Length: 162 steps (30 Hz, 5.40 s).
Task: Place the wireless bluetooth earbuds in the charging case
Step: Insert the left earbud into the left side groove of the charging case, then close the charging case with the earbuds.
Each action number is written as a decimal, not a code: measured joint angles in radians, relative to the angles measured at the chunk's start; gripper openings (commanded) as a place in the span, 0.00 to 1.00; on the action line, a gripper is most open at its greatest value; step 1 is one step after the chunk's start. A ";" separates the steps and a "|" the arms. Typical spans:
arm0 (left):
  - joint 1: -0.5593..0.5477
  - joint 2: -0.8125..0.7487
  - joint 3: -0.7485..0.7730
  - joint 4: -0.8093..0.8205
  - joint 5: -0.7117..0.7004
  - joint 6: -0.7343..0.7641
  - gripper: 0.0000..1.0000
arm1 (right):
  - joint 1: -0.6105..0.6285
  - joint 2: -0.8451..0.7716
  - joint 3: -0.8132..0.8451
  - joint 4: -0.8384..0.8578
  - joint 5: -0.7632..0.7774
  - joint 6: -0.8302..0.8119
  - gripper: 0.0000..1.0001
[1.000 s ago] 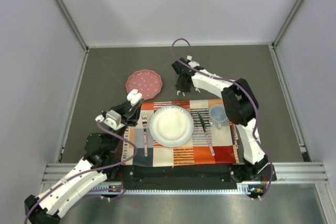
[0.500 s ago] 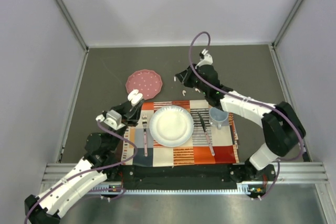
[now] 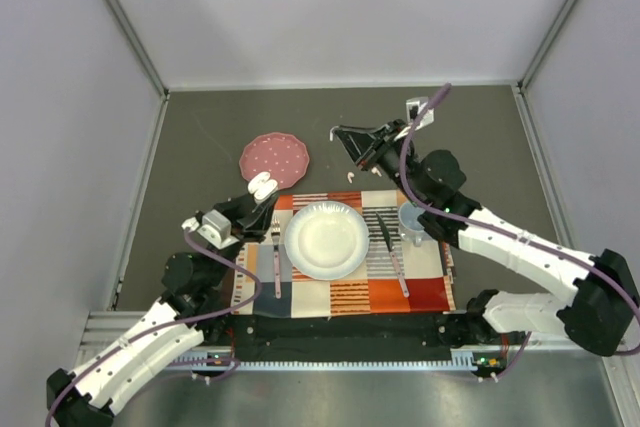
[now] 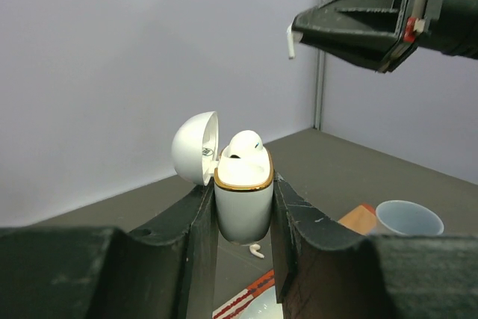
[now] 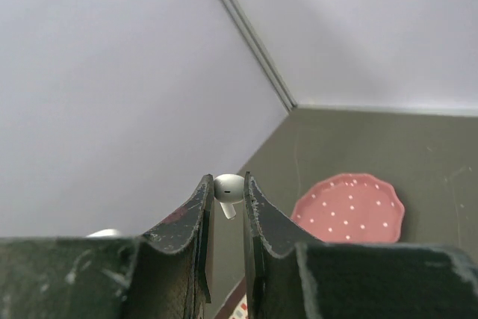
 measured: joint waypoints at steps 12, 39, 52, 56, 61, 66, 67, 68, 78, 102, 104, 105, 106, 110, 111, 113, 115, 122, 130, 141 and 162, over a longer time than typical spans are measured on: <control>0.001 0.099 0.000 0.092 0.136 -0.027 0.00 | 0.162 -0.103 -0.006 0.028 -0.015 -0.126 0.00; 0.001 0.135 0.000 0.167 0.187 -0.040 0.00 | 0.317 0.028 0.017 0.066 -0.166 -0.186 0.00; 0.001 0.135 0.000 0.167 0.187 -0.040 0.00 | 0.321 0.096 0.046 0.076 -0.175 -0.156 0.00; 0.001 0.134 -0.006 0.165 0.187 -0.040 0.00 | 0.322 0.101 0.047 0.078 -0.172 -0.152 0.00; 0.001 0.119 -0.008 0.163 0.187 -0.042 0.00 | 0.326 0.105 0.047 0.082 -0.167 -0.152 0.00; 0.001 0.115 -0.010 0.161 0.187 -0.042 0.00 | 0.328 0.114 0.048 0.097 -0.165 -0.151 0.00; 0.001 0.115 -0.010 0.159 0.187 -0.042 0.00 | 0.328 0.116 0.048 0.099 -0.165 -0.151 0.00; 0.001 0.115 -0.010 0.159 0.187 -0.042 0.00 | 0.328 0.119 0.048 0.102 -0.165 -0.150 0.00; 0.001 0.103 -0.012 0.157 0.179 -0.042 0.00 | 0.333 0.129 0.048 0.107 -0.151 -0.147 0.00; 0.000 0.084 -0.028 0.159 0.156 -0.043 0.00 | 0.346 0.129 0.047 0.085 -0.139 -0.181 0.06; 0.000 0.084 -0.028 0.159 0.156 -0.043 0.00 | 0.346 0.129 0.047 0.085 -0.139 -0.181 0.09; 0.000 0.084 -0.028 0.159 0.156 -0.043 0.00 | 0.346 0.129 0.047 0.085 -0.139 -0.182 0.10; 0.000 0.084 -0.028 0.159 0.156 -0.043 0.00 | 0.346 0.129 0.047 0.085 -0.139 -0.182 0.11; 0.000 0.084 -0.028 0.158 0.155 -0.043 0.00 | 0.346 0.129 0.047 0.085 -0.139 -0.188 0.16; 0.000 0.084 -0.028 0.158 0.155 -0.043 0.00 | 0.346 0.129 0.047 0.084 -0.138 -0.188 0.17; 0.000 0.084 -0.028 0.158 0.152 -0.043 0.00 | 0.346 0.129 0.047 0.084 -0.137 -0.189 0.18; 0.000 0.085 -0.028 0.158 0.151 -0.043 0.00 | 0.346 0.129 0.047 0.084 -0.135 -0.189 0.20; 0.001 0.085 -0.028 0.156 0.134 -0.043 0.00 | 0.348 0.129 0.047 0.084 -0.128 -0.197 0.26; 0.002 0.085 -0.028 0.155 0.133 -0.043 0.00 | 0.348 0.129 0.047 0.084 -0.127 -0.196 0.28; 0.003 0.085 -0.029 0.146 0.129 -0.043 0.00 | 0.353 0.129 0.047 0.054 -0.113 -0.196 0.28; 0.005 0.090 -0.030 0.132 0.114 -0.042 0.00 | 0.359 0.042 0.052 -0.024 -0.054 -0.254 0.73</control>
